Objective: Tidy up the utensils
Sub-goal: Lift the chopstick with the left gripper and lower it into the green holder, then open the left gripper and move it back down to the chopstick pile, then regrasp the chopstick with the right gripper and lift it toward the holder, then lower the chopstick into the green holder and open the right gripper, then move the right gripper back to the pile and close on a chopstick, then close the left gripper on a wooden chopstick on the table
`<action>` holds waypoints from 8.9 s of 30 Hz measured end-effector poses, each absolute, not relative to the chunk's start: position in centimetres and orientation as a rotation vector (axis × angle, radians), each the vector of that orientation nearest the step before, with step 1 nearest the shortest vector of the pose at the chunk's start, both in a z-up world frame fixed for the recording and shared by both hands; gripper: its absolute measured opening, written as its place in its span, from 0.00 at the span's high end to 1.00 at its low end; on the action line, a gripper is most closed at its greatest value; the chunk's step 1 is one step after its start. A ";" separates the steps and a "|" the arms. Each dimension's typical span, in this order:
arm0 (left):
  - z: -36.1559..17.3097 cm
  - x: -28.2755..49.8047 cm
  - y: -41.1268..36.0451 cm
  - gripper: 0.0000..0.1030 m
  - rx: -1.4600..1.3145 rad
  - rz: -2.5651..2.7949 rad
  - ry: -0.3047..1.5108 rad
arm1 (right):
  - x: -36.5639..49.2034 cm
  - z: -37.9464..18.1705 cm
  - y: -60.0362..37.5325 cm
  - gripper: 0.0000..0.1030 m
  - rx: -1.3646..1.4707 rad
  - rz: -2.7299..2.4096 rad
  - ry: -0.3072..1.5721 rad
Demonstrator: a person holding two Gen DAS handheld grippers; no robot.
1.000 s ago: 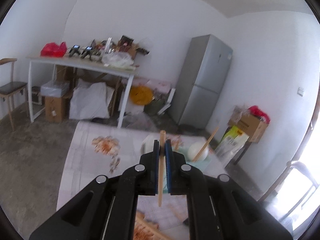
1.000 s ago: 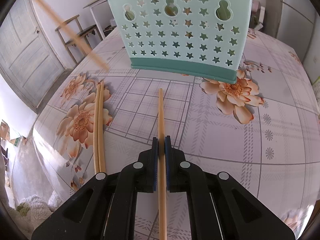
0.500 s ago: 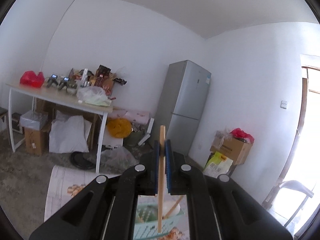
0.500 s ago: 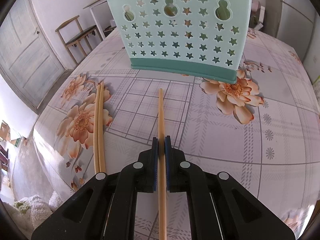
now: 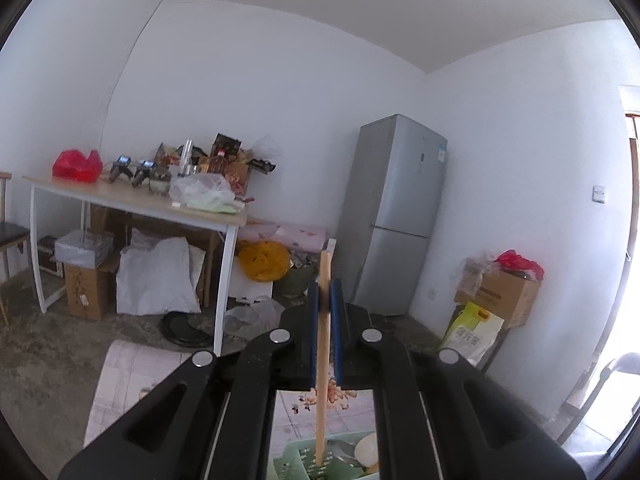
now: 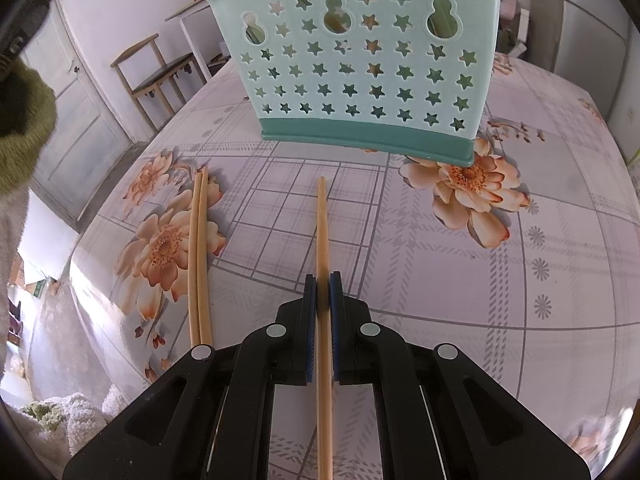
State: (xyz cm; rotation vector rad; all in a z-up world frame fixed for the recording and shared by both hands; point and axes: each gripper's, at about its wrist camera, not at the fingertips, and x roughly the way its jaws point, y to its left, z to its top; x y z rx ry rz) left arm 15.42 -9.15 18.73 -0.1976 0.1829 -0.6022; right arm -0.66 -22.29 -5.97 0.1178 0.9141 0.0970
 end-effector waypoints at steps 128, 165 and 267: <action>-5.8 8.2 -3.1 0.73 -0.098 -0.506 0.945 | 4.4 17.0 -21.3 0.96 -0.113 0.142 0.086; -5.0 7.1 -3.6 0.49 -0.051 -0.463 0.937 | -9.9 13.4 -25.3 0.45 0.089 0.099 0.226; -5.4 1.7 -2.2 0.89 0.164 -0.579 1.003 | -5.5 -6.5 -23.2 0.96 0.282 0.131 1.013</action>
